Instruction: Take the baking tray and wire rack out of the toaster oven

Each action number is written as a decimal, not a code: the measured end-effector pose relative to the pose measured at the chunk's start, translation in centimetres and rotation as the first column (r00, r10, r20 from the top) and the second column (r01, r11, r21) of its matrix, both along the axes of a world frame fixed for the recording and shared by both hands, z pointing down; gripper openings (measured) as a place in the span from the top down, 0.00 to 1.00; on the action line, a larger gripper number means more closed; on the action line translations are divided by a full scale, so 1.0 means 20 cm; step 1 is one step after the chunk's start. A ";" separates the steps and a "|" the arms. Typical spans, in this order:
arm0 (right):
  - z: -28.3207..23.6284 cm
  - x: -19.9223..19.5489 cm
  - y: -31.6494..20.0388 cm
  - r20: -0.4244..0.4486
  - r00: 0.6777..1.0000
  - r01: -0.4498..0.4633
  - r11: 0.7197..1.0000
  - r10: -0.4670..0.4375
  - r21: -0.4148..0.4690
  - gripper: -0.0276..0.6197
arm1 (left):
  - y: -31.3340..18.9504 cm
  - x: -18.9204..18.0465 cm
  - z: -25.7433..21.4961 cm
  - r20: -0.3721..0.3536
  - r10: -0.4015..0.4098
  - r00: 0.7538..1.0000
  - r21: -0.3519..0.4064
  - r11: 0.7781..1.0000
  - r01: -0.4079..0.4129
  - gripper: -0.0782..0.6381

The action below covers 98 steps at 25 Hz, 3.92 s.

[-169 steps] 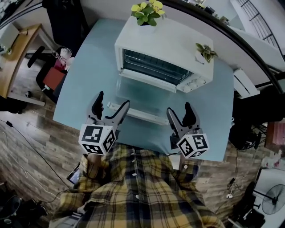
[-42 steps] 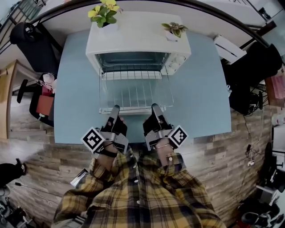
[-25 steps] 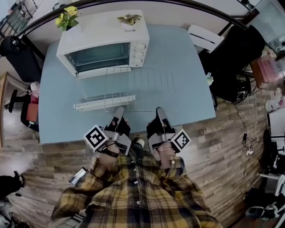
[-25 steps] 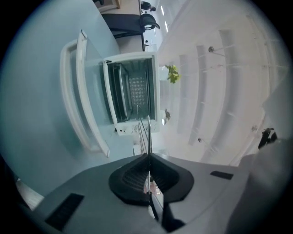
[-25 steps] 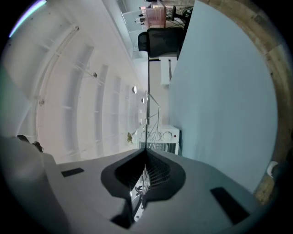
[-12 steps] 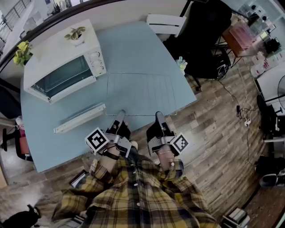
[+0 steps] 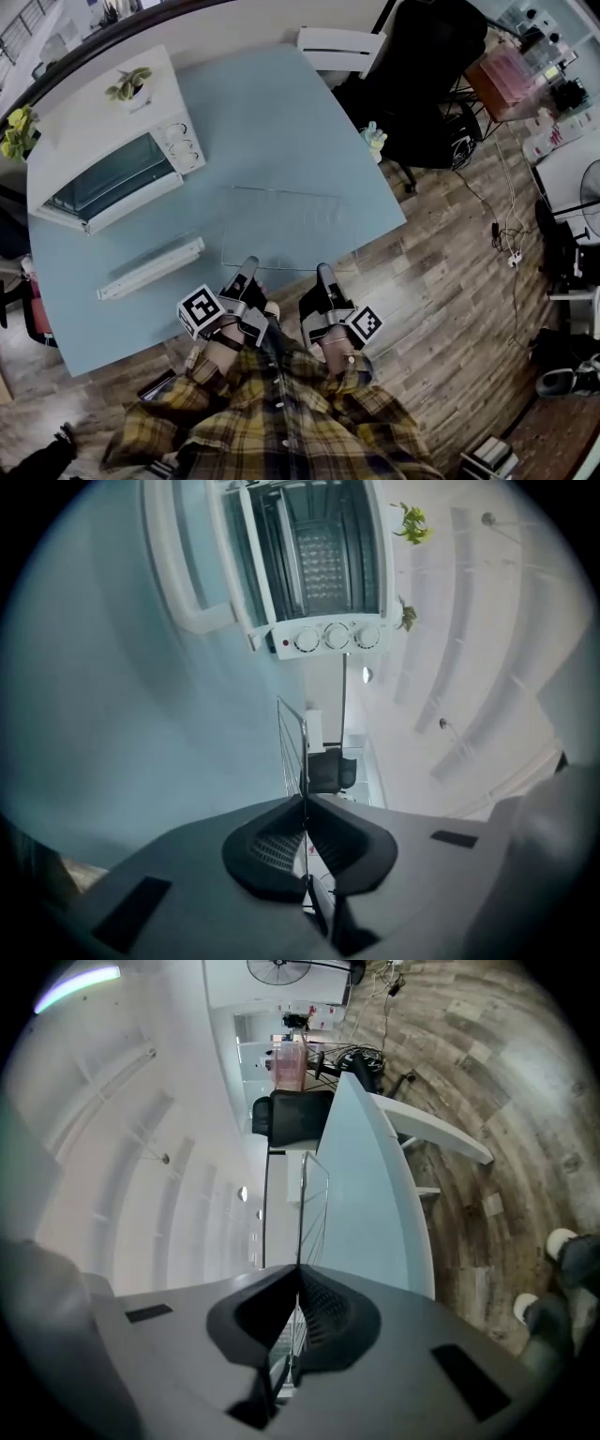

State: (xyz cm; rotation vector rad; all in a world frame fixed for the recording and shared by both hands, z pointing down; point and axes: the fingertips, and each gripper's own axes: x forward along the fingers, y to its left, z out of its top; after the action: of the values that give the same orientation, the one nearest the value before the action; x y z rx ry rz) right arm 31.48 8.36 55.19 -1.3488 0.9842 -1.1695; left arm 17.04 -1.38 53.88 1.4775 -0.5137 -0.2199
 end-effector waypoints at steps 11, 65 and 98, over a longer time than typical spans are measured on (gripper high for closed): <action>0.23 -0.02 -0.01 0.033 0.999 -0.007 0.992 0.011 -0.125 0.94 | -0.01 -0.04 0.28 0.047 -0.001 0.999 -0.210 0.978 0.010 0.82; -0.52 -0.93 -0.96 -0.270 0.908 0.373 0.912 -0.321 0.169 0.62 | -0.80 -1.31 -0.50 -0.153 -0.385 0.910 0.072 0.914 0.399 0.60; -0.01 -1.46 -2.12 -0.073 0.949 0.307 0.952 -0.306 -0.001 0.76 | -1.40 -1.68 -0.08 -0.041 -0.599 0.799 0.074 0.796 0.601 0.64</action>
State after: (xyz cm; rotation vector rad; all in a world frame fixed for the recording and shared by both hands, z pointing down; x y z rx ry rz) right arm 2.24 -33.95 54.96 -1.2666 1.2844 -1.3512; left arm -16.61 -29.44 52.37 1.3503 -0.9689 -0.7648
